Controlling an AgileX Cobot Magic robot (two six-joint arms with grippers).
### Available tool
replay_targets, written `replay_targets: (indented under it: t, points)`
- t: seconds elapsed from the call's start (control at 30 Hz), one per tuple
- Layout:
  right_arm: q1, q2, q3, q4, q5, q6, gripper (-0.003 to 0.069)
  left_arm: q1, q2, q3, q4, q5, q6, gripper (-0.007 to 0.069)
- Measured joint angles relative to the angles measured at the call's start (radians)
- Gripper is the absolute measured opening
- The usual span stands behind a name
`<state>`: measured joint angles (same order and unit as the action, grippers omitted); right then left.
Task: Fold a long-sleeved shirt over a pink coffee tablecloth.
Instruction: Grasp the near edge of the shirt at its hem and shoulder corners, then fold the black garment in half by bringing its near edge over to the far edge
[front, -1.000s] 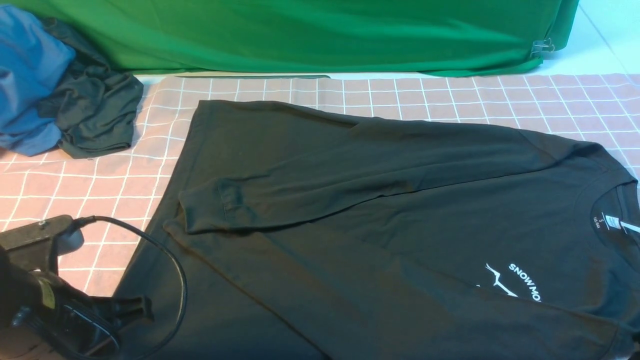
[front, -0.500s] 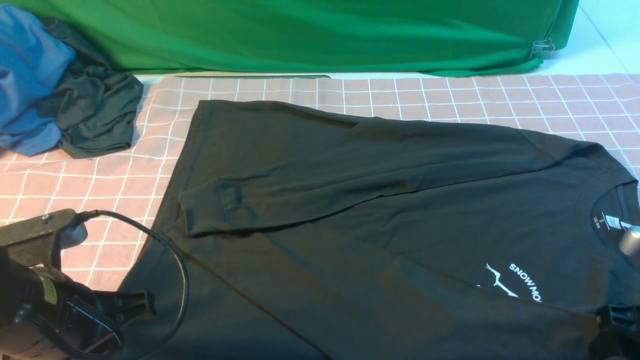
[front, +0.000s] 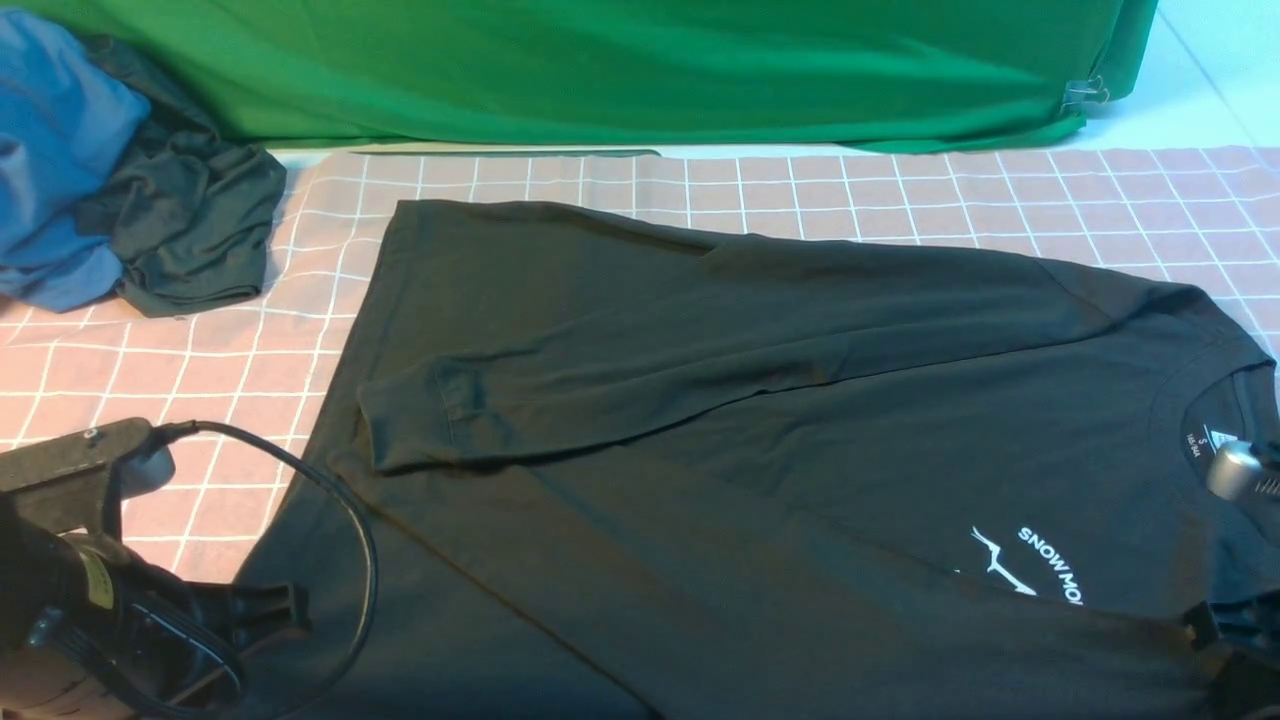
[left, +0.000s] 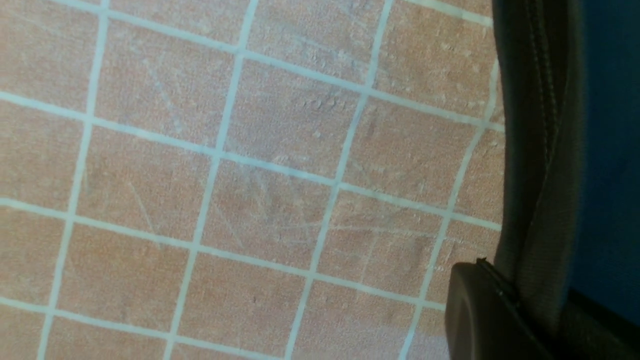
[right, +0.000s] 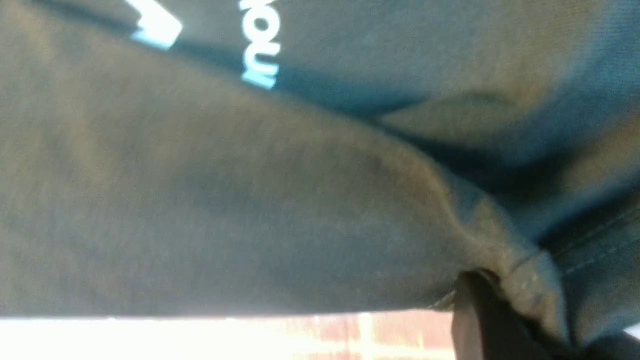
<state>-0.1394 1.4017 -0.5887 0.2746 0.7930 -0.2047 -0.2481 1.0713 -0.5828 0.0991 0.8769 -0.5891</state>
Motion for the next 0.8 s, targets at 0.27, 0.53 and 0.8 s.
replay_targets:
  t: [0.27,0.53,0.8]
  points:
    - [0.0,-0.036,-0.056,-0.103,0.123,0.066,0.0067,0.0,0.0,-0.05,-0.002,0.037,-0.001,0.0046]
    - [0.0,-0.036,-0.15,-0.113,0.137,0.077,0.0067,0.0,0.019,-0.132,-0.001,-0.003,-0.037,0.0046]
    - [0.0,0.022,-0.275,-0.118,0.172,0.077,0.0067,0.03,0.16,-0.267,-0.009,-0.035,-0.056,0.0046]
